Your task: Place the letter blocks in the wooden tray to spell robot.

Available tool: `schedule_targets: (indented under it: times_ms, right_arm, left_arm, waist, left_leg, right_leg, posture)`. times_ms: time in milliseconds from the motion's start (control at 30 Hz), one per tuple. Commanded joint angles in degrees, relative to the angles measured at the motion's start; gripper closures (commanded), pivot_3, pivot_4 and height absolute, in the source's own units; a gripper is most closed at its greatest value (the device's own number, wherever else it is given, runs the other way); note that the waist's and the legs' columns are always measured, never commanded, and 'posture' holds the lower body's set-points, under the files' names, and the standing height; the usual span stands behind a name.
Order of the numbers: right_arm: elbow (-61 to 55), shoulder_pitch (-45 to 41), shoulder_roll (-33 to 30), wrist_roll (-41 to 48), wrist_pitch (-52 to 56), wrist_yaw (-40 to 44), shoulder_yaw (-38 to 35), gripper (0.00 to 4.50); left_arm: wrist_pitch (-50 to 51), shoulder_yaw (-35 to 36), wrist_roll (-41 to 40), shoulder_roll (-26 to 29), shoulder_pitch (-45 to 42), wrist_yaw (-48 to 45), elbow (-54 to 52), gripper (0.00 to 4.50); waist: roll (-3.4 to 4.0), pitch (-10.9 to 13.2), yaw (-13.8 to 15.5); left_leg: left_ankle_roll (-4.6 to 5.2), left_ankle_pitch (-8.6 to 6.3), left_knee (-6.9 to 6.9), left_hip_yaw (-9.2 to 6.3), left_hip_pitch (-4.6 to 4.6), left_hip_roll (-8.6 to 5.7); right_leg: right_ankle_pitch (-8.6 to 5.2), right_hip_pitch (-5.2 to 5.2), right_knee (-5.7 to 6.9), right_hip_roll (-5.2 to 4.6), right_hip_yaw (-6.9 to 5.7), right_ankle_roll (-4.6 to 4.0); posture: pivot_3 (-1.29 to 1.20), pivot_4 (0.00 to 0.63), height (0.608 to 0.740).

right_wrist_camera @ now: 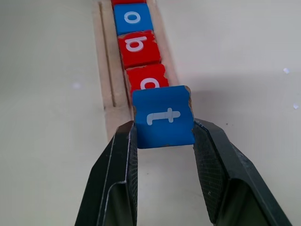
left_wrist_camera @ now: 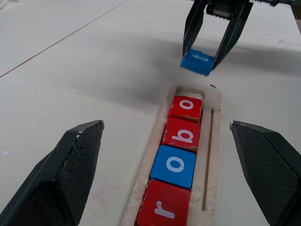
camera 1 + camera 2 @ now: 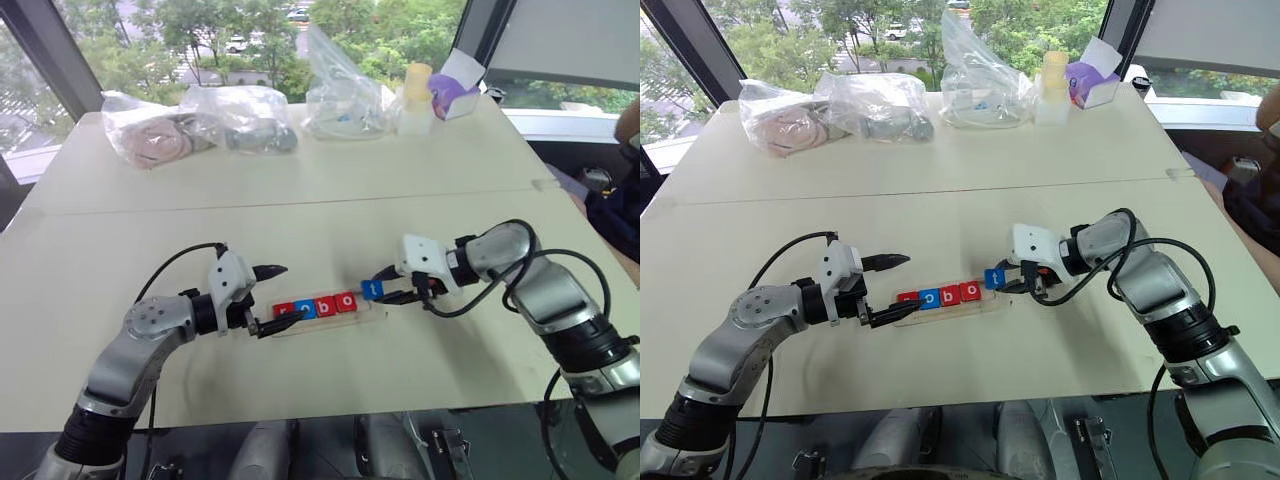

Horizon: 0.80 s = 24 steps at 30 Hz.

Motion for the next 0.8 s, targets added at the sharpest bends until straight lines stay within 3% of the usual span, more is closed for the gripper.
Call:
schedule_targets:
  times_ms: [33, 800]
  right_arm:
    - [-1.0, -1.0, 0.6, -1.2, 1.5, -0.1, 1.1, 3.40]
    - [2.1, -4.0, 5.7, -6.6, 0.6, -0.2, 5.7, 3.40]
  left_arm:
    - [-0.5, 0.7, -0.5, 0.2, -0.3, 0.2, -2.3, 0.00]
    - [0.0, 1.1, -0.9, 0.1, 1.4, 2.1, -4.0, 0.00]
  waist:
    - [0.00, 0.0, -0.1]
    - [0.00, 0.0, -0.3]
  left_leg:
    - [0.00, 0.00, -0.01, 0.01, -0.01, 0.00]
    - [-0.01, 0.00, -0.01, 0.00, 0.00, 0.01]
  right_leg:
    - [0.00, -0.02, 0.00, -0.01, 0.01, 0.00]
    - [0.00, -0.04, 0.04, 0.05, 0.01, 0.00]
  posture:
    - [0.00, 0.150, 0.740]
    - [0.00, 0.150, 0.740]
